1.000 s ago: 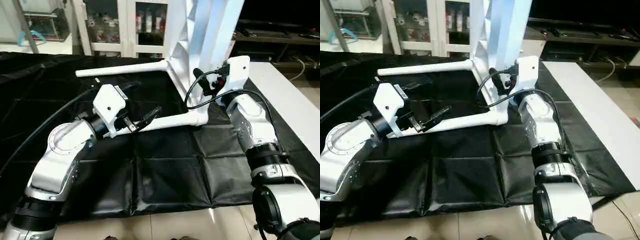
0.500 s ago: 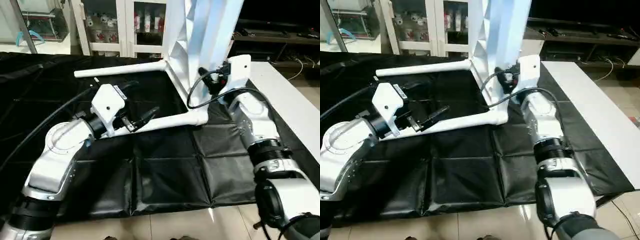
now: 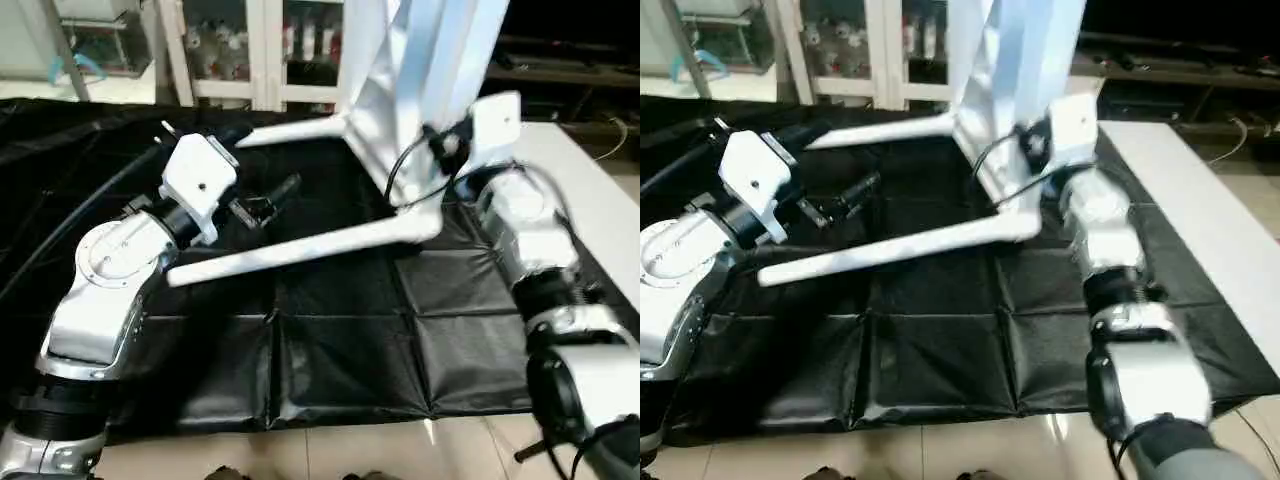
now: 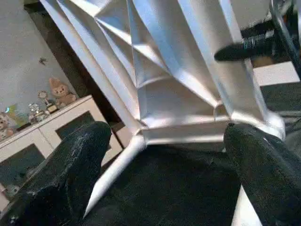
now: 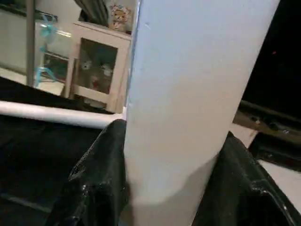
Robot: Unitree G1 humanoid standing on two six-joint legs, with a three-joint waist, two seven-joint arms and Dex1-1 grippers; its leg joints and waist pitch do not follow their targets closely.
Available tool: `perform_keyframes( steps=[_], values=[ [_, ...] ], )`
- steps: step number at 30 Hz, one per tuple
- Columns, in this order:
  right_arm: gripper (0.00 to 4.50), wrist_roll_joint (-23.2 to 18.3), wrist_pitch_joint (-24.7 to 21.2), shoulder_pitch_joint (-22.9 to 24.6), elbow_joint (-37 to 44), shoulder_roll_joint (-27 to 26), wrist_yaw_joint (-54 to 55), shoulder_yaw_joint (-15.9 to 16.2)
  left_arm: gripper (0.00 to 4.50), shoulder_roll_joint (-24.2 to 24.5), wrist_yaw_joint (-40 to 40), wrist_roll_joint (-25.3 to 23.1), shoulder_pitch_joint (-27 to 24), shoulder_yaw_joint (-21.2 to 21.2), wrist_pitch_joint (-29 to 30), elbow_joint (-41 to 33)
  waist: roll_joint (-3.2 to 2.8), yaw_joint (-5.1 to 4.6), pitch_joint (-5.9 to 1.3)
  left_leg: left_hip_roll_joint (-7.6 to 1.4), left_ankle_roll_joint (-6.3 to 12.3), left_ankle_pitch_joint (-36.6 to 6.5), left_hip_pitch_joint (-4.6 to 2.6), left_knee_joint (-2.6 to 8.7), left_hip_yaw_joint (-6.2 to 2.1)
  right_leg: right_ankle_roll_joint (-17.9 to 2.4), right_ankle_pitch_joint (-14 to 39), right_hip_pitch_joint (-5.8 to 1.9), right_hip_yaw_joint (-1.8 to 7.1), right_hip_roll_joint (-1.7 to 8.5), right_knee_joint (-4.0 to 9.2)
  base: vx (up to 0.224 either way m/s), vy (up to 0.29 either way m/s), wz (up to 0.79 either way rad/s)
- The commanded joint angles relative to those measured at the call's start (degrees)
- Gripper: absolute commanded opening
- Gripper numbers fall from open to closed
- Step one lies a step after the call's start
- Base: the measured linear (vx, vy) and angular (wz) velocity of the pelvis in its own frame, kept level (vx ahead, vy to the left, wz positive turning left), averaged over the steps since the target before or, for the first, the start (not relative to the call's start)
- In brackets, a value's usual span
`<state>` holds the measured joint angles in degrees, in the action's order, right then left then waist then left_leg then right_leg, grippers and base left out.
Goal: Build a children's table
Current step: Flip table
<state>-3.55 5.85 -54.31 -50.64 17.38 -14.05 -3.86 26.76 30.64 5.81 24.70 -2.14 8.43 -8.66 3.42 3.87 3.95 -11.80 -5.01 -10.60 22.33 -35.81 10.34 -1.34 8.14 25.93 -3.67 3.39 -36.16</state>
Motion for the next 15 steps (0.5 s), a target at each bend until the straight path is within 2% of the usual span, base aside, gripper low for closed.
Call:
perform_keyframes(
  steps=[1,3,7,14,15],
  values=[
    [1.98,7.96,5.19,-4.33,4.35,5.18,3.08,2.91,4.50,0.23,-1.24,-1.45,1.46,-0.04,-0.73,0.26,-0.17,0.09,-5.15,-0.66,0.98,-6.39,-0.67,3.49,0.17,-9.85,8.62,-4.26,2.47,3.10,2.88,0.000,0.000,0.00],
    [1.98,9.73,6.24,-4.97,5.02,6.35,4.27,3.72,4.50,0.09,-1.73,-1.90,1.87,0.12,-0.86,0.22,-0.04,0.28,-5.14,-0.67,0.92,-7.06,-0.91,3.39,0.28,-9.67,9.47,-4.14,2.49,3.05,2.93,0.000,0.000,0.00],
    [1.98,11.32,7.24,-5.74,6.06,7.46,4.30,4.77,4.50,0.51,-2.10,-2.71,2.55,0.49,-0.84,-0.25,0.10,0.90,-5.00,-0.72,0.62,-7.77,-0.95,3.38,0.43,-8.69,10.93,-4.00,2.56,3.10,3.01,0.000,0.000,0.00],
    [1.98,15.04,8.25,-8.37,6.67,10.11,5.08,7.52,4.50,1.94,-4.10,-3.82,6.81,2.89,0.38,-1.52,0.16,0.85,-4.78,-0.66,-0.48,-10.22,-1.02,3.39,0.32,-6.95,15.19,-3.82,2.45,3.01,3.40,0.000,0.000,0.00],
    [1.98,16.05,8.86,-9.30,6.32,10.96,4.92,8.24,4.50,2.30,-5.06,-4.07,8.52,4.05,0.97,-2.07,0.43,0.75,-4.76,-0.60,-0.51,-10.18,-0.90,3.33,0.35,-6.78,15.21,-3.85,2.48,2.95,3.36,0.000,0.000,0.00]
  ],
)
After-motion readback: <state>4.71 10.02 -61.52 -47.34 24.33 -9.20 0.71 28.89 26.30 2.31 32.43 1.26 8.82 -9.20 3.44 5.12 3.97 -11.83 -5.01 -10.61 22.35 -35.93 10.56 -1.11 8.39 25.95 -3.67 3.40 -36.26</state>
